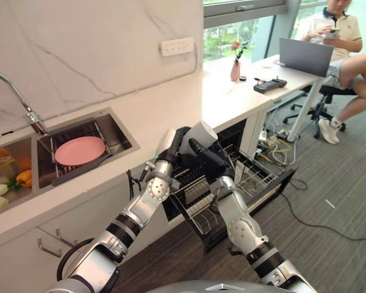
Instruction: Place the dishes in the dishwasher.
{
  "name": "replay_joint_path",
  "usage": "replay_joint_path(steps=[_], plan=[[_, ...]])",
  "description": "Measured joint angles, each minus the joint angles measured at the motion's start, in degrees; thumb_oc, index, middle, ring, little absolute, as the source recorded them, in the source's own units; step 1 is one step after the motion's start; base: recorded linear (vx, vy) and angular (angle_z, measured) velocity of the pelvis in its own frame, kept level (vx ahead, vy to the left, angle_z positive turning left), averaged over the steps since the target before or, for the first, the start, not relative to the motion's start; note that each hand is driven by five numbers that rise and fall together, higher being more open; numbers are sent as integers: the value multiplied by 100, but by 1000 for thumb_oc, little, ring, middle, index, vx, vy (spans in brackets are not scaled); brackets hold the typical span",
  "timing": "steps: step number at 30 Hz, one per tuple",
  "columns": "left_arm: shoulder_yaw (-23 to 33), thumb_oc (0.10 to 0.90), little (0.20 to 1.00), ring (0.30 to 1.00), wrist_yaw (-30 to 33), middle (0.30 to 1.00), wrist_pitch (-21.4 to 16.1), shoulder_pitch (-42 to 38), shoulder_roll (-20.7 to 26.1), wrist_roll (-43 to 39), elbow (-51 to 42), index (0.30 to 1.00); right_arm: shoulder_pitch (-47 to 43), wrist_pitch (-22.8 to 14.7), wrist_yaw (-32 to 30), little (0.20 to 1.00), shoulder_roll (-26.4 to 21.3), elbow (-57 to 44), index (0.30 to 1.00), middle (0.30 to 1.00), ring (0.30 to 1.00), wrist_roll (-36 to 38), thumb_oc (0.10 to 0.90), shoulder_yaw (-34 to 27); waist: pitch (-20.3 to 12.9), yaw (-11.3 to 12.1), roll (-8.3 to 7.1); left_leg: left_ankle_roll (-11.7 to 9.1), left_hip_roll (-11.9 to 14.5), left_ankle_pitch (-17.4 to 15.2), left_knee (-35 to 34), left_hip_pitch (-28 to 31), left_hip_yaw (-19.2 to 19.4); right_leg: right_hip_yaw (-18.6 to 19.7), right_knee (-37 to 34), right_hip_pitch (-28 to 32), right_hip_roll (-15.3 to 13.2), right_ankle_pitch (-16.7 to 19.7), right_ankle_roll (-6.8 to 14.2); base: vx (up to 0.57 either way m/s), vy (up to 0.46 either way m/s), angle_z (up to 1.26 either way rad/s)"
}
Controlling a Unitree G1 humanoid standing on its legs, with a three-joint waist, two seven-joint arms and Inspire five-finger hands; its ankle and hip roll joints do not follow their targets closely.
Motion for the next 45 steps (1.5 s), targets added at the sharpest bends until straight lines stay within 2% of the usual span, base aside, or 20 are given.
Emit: replay_joint_path(steps=[6, 7, 12, 19, 24, 31, 36, 45], plan=[[25, 400, 300, 300, -206, 300, -149, 20, 282, -3, -11, 300, 0, 6, 655, 900, -76, 245, 900, 900, 900, 451, 800, -1, 13, 180, -115, 16, -29, 37, 3, -102, -150, -142, 2, 15, -20, -9, 12, -10, -6, 13], [42, 400, 300, 300, -296, 300, -151, 45, 336, -2, -91, 300, -3, 7, 945, 900, -178, 353, 900, 900, 900, 524, 800, 6, 19, 195, -129, 16, -36, 37, 3, -103, -188, -181, 0, 38, -27, -14, 19, -7, -9, 12], [58, 400, 300, 300, -401, 300, -233, 45, 445, -2, -209, 300, -4, 79, 1479, 900, -446, 394, 900, 900, 900, 645, 800, -5, 58, 271, -195, 20, -52, 41, 0, -123, -281, -262, 0, 82, -44, -34, 43, -9, -9, 11], [52, 400, 300, 300, -449, 300, -280, 45, 437, 1, -215, 300, -3, 239, 1848, 900, -714, 410, 900, 900, 900, 999, 800, -8, 93, 241, -254, 20, -54, 44, 2, -143, -300, -281, 0, 76, -40, -40, 49, -1, -2, 0], [49, 400, 300, 300, -440, 300, -279, 45, 437, 4, -205, 300, -3, 217, 1784, 900, -665, 411, 900, 900, 900, 1075, 800, -33, 101, 179, -245, 20, -57, 43, 2, -141, -292, -272, -1, 71, -41, -41, 50, 0, 0, 0], [4, 400, 300, 300, -196, 300, -181, 0, 254, 83, 13, 300, -12, -31, 907, 900, -143, 290, 900, 900, 900, 1061, 800, 26, 136, 142, -187, 20, -55, 43, 1, -139, -279, -251, -3, 59, -43, -41, 48, 0, 0, 0], [-48, 400, 300, 300, -179, 300, -103, -16, 240, 457, 28, 300, -117, -8, 472, 900, -173, 276, 900, 900, 900, 846, 800, 234, 142, 153, -174, 20, -53, 43, 2, -157, -273, -246, -2, 38, -42, -41, 47, 0, 0, 0], [-68, 400, 300, 300, -163, 300, -48, -136, 263, 681, 28, 300, -319, 25, 205, 900, -177, 279, 900, 900, 900, 844, 800, 270, 148, 238, -163, 20, -54, 43, 2, -185, -294, -271, -2, 32, -43, -42, 47, 0, 0, 0]])
